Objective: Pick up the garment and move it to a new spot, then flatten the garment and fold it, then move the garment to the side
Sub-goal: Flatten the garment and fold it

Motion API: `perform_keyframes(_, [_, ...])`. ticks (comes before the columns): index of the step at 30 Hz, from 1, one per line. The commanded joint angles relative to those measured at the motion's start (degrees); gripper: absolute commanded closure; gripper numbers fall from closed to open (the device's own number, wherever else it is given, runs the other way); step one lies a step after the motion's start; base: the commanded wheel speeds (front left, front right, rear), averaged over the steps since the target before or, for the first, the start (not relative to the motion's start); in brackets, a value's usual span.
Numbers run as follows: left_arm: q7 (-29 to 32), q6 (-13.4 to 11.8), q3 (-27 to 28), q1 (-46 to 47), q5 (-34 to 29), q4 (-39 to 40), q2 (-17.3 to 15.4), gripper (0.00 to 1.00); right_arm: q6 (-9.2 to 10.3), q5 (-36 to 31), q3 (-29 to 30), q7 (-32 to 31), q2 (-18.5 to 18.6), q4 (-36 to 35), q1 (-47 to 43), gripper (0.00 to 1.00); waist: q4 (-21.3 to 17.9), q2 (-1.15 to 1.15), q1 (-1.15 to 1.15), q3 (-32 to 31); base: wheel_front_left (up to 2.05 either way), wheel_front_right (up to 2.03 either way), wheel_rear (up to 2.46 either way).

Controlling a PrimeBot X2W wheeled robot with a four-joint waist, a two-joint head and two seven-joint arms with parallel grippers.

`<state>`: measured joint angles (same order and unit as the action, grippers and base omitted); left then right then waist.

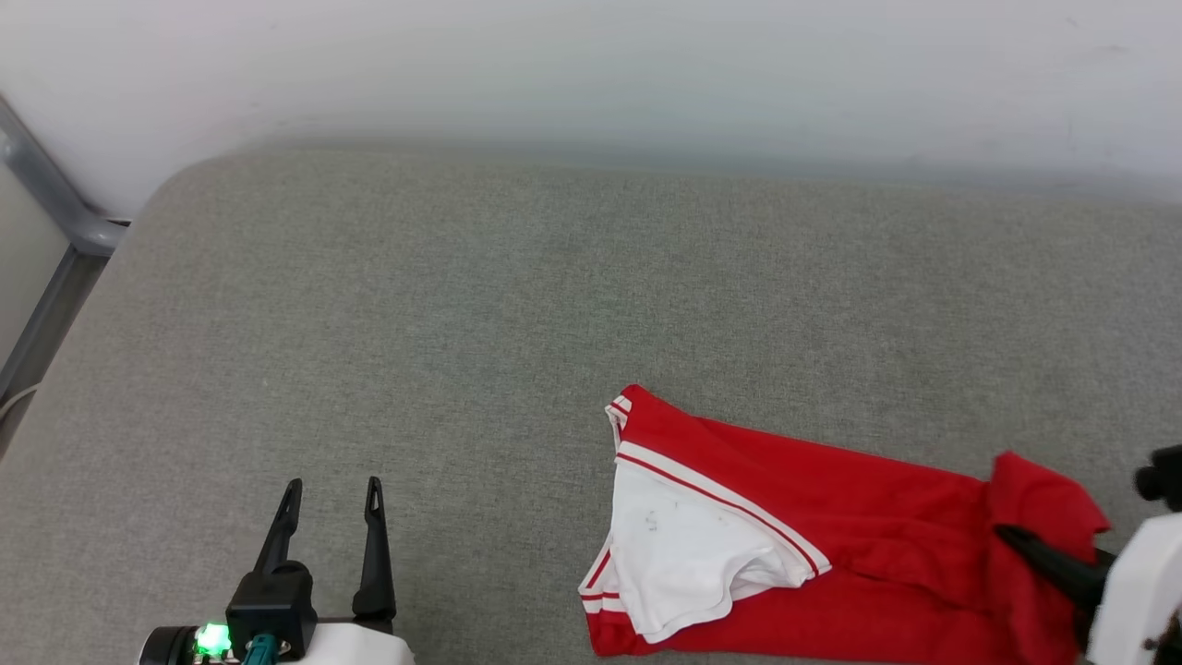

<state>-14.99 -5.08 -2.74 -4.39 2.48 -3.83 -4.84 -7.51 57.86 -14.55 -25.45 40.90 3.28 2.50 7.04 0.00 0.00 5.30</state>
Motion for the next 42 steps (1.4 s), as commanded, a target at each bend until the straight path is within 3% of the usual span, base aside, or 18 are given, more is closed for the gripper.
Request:
perform_keyframes(1, [-0.3, 0.1, 0.1, 0.4, -0.3, -0.1, 0.2, 0.00, 0.05, -1.0, 0.0, -0.8, -1.2, -1.5, 0.6, 1.00, -0.1, 0.00, 0.00, 0.4, 0.00, 0.00, 0.00])
perform_keyframes(6, [-0.3, 0.5, -0.4, 1.7, -0.7, -0.6, 0.5, 0.00, 0.05, -6.3, -1.9, -4.8, -6.1, -6.0, 4.7, 1.00, -0.1, 0.00, 0.00, 1.6, 0.00, 0.00, 0.00])
perform_keyframes(12, [-0.3, 0.8, -0.8, 2.9, -0.9, -1.0, 0.8, 0.00, 0.05, -11.2, -8.5, -7.8, -11.5, -4.5, 12.2, 1.00, -0.1, 0.00, 0.00, 2.5, 0.00, 0.00, 0.00])
perform_keyframes(29, [-0.3, 1.0, -1.6, 5.1, -1.0, -1.7, 1.3, 0.00, 0.04, -15.9, -26.6, -5.7, -22.2, 17.5, 29.4, 1.00, 1.1, 0.00, 0.00, 4.5, 0.00, 0.00, 0.00])
perform_keyframes(35, [-0.3, 1.0, -1.9, 5.9, -0.9, -1.9, 1.5, 0.00, 0.05, -16.1, -31.0, -3.9, -24.1, 26.4, 30.5, 1.00, 1.3, 0.00, 0.00, 5.3, 0.00, 0.00, 0.00])
perform_keyframes(39, [-0.3, 1.0, -1.7, 5.6, -0.9, -2.1, 1.5, 0.00, 0.06, -15.6, -32.8, -0.3, -24.4, 28.5, 31.2, 1.00, 1.0, 0.00, 0.00, 5.0, 0.00, 0.00, 0.00])
perform_keyframes(40, [-0.3, 1.0, -1.6, 5.4, -1.0, -2.2, 1.5, 0.00, 0.07, -15.7, -33.1, 1.1, -24.1, 28.4, 31.6, 0.89, 0.9, 0.00, 0.00, 4.8, 0.00, 0.00, 0.00])
perform_keyframes(41, [-0.3, 1.1, -1.5, 5.2, -1.0, -2.3, 1.5, 0.00, 0.08, -15.6, -33.4, 2.4, -23.7, 27.9, 31.9, 0.65, 0.7, 0.00, 0.00, 4.5, 0.00, 0.00, 0.00])
perform_keyframes(42, [-0.3, 1.2, -1.4, 5.0, -1.1, -2.3, 1.4, 0.00, 0.08, -15.3, -33.5, 3.8, -23.3, 27.2, 32.1, 0.00, 0.5, 0.00, 0.00, 4.1, 0.00, 0.00, 0.00])
